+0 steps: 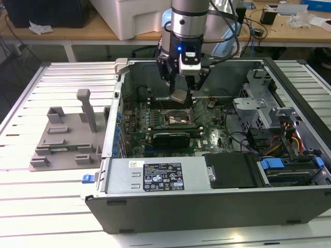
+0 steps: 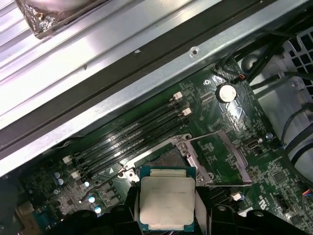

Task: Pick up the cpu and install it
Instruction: 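Place the cpu into insertion slot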

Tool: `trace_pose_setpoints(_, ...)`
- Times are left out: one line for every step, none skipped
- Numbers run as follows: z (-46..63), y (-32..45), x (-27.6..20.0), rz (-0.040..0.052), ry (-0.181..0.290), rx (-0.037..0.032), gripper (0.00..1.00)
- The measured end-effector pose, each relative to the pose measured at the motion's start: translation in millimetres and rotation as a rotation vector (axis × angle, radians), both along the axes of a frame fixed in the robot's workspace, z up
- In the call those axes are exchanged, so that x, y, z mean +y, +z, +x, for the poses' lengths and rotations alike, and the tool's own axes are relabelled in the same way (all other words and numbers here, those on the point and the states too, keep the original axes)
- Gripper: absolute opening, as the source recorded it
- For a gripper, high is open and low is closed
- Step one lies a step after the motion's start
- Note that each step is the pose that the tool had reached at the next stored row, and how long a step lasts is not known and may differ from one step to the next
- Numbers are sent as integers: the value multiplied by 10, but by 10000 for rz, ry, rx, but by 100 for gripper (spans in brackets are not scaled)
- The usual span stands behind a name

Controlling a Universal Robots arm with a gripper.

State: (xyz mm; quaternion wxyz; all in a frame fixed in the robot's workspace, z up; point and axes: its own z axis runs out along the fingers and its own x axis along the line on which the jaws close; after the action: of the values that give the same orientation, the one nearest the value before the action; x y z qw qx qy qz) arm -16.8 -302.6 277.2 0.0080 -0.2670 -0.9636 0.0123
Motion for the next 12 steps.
trace_pose_setpoints(0, 0, 0, -1, -75, 0, 54)
trace_pose_setpoints(0, 0, 0, -1, -190, 0, 54)
trace_pose_setpoints(0, 0, 0, -3, -309, 0, 54)
trace_pose_setpoints(0, 0, 0, -4, -378, 0, 54)
trace_pose_setpoints(0, 0, 0, -5, -499, 0, 54)
trace_pose_setpoints(0, 0, 0, -6, -575, 0, 54)
trace_pose_setpoints(0, 0, 0, -7, -671, 0, 54)
trace_pose_setpoints(0, 0, 0, -7, -741, 0, 54)
trace_pose_setpoints(0, 0, 0, -8, -814, 0, 54)
trace_pose_setpoints(0, 0, 0, -8, -885, 0, 54)
trace_pose_setpoints(0, 0, 0, -10, -965, 0, 54)
trace_pose_setpoints(0, 0, 0, -10, -1081, 0, 54)
